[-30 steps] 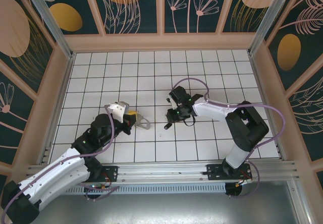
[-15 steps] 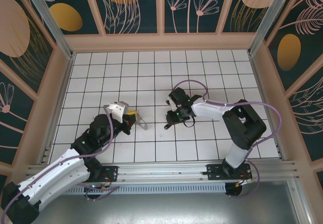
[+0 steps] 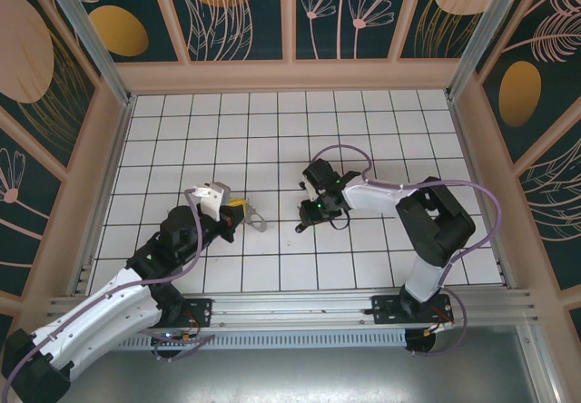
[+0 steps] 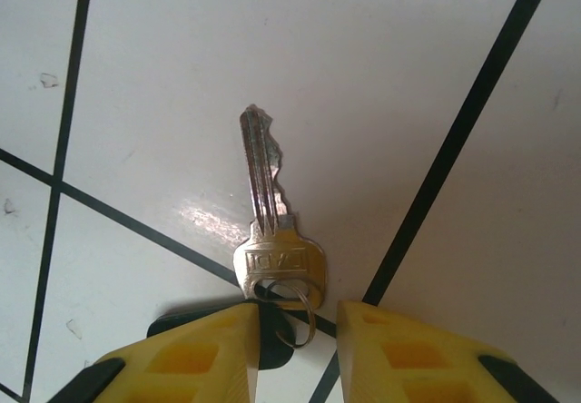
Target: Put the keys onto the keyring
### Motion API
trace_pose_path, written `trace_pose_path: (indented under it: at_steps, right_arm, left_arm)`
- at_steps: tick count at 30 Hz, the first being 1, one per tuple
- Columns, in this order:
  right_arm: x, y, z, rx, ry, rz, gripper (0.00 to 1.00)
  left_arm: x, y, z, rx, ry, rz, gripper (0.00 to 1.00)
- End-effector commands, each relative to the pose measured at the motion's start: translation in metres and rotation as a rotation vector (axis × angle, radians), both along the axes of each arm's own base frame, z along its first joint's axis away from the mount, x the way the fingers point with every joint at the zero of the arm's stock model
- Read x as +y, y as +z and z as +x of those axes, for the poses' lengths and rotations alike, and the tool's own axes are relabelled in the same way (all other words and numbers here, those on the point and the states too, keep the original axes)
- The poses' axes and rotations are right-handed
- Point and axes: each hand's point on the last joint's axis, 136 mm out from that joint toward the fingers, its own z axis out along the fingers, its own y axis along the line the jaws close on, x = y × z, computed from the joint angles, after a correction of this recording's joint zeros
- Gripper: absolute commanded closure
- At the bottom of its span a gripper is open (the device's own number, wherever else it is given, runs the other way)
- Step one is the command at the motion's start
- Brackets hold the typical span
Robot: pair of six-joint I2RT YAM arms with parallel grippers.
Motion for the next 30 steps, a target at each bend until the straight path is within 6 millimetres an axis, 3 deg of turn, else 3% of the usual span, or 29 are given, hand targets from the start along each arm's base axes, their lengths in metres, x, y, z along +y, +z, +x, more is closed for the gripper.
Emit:
trace_pose_path:
  at_steps: [1, 30]
  right_arm:
    - [-0.0005, -0.0065, 0.0006, 0.015, -0.01, 0.008, 0.72]
    - [0.0021, -0.0032, 0.0022, 0.017, -0.013, 0.043, 0.82]
  left_arm:
    - [-0.002, 0.0207, 0.001, -0.059, -0.012, -0.035, 1.0]
    - [-0.0014, 0.0214, 0.001, -0.058, -0.008, -0.035, 1.0]
